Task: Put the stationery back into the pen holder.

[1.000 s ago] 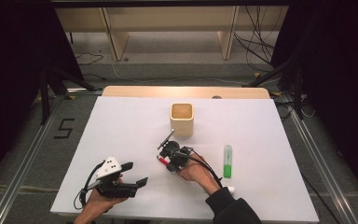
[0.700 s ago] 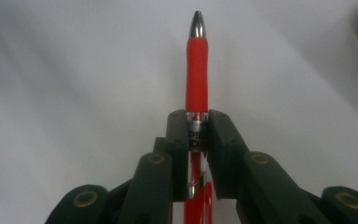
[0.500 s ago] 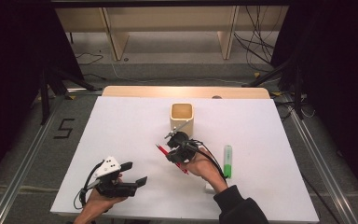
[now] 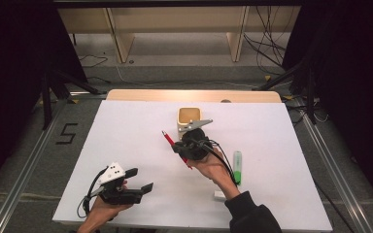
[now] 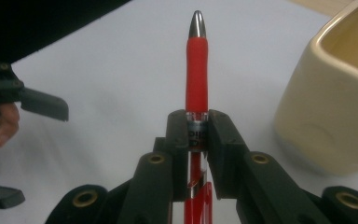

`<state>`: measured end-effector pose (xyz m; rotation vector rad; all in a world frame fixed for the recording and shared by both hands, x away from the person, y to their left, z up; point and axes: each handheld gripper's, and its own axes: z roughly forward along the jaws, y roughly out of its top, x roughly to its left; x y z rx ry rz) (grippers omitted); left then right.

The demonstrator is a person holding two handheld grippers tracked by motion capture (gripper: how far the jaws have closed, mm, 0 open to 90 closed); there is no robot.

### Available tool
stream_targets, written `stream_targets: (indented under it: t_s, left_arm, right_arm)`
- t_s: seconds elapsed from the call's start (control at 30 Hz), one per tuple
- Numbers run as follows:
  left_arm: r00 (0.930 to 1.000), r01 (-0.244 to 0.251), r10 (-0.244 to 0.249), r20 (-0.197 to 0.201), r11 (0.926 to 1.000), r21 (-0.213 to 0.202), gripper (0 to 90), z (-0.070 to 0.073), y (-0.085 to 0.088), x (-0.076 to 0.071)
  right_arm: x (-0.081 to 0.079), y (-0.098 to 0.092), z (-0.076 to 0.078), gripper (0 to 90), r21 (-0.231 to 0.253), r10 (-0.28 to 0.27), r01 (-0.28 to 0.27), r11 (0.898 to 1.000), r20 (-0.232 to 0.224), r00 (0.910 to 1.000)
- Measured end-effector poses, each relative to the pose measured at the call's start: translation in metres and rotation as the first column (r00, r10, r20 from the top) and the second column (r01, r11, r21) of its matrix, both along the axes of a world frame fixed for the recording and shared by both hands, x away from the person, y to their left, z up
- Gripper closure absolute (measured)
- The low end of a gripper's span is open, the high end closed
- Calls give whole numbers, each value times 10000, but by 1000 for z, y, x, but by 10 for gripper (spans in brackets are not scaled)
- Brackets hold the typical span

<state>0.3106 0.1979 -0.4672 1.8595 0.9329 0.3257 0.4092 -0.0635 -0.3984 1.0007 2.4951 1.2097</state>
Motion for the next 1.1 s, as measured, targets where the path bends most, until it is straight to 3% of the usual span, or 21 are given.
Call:
stream_targets:
  t_s: [0.33,0.67,1.1]
  left_arm:
    - [9999,-104,104,33,9999,-82,177,0,2,1]
    - [9999,-128,129,51,9998,-130,176,0,2,1]
    - [9999,-80,80,76,9999,-86,176,0,2,1]
  right_arm:
    - [9,-16,16,799,1263,-799,696,9896,784,9937]
    - [24,-25,28,799,1641,-1479,1268,9783,1231,9813]
    - [43,-28,36,798,1990,-2214,1916,9611,1404,9650]
